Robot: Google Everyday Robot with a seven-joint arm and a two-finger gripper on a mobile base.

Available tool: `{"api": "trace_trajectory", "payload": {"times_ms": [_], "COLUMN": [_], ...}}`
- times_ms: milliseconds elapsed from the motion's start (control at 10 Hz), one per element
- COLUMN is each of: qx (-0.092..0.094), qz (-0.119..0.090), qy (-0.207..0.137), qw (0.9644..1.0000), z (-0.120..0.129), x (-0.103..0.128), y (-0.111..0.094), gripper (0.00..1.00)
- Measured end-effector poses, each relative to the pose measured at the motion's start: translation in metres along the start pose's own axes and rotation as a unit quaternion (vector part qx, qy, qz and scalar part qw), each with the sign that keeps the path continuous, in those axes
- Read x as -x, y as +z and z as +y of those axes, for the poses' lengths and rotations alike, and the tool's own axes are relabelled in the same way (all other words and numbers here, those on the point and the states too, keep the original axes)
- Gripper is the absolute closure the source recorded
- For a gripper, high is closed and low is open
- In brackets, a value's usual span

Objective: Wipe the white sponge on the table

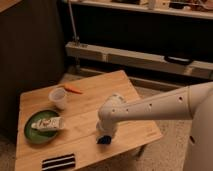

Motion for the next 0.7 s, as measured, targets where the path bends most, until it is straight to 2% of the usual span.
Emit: {"api": "trace_trajectory", "payload": {"times_ms": [200,300,400,700], "qx": [0.011,0.012,0.013,0.009], "qz": [-0.003,-0.003,-0.007,-0.016], "qy": [-0.024,-0.027,-0.029,-0.032], "qw": [0.9996,0.9996,0.9995,0.9993], "z": [0.032,0.036,0.043,0.036], "x": [0.001,0.002,0.017,0.065], "y": [0.004,0.005,0.009,0.007], "gripper": [0.67,0.67,0.67,0.67]}}
